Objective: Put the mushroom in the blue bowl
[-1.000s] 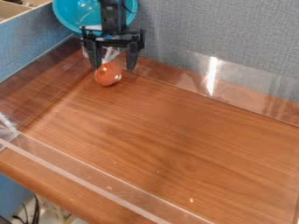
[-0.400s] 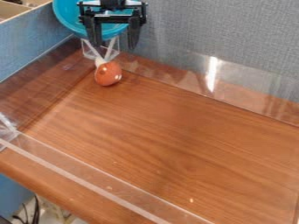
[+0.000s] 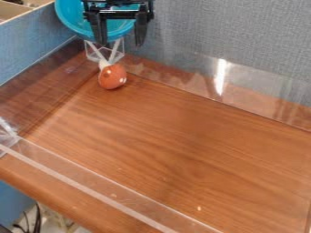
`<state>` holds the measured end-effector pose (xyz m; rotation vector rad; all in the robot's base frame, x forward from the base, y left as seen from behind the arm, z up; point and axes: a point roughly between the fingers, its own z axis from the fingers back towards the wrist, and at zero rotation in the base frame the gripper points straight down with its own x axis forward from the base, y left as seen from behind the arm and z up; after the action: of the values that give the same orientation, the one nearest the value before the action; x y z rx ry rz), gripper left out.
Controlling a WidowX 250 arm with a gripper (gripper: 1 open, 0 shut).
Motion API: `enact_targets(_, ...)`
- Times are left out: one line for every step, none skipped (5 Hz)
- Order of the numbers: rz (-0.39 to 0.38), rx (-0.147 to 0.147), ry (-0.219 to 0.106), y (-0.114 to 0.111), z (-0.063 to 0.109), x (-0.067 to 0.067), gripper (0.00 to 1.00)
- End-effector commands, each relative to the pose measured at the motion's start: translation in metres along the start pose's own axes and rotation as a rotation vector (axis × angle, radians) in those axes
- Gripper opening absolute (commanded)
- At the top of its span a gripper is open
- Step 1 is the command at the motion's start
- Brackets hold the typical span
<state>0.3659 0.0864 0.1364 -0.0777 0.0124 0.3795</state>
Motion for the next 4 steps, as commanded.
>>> enact_targets(-0.013,-0.014,-0.105,-0.0097,0.0325,0.0038,1.0)
enact_targets(-0.006,-0.014,-0.107,-0.0113,0.0303,0.0067,1.0)
enact_targets(0.0,-0.015,-0.109,-0.0133,0.0284,0.0097,1.0)
enact_targets(0.005,-0.015,-0.107,-0.0156,0.025,0.0128,1.0)
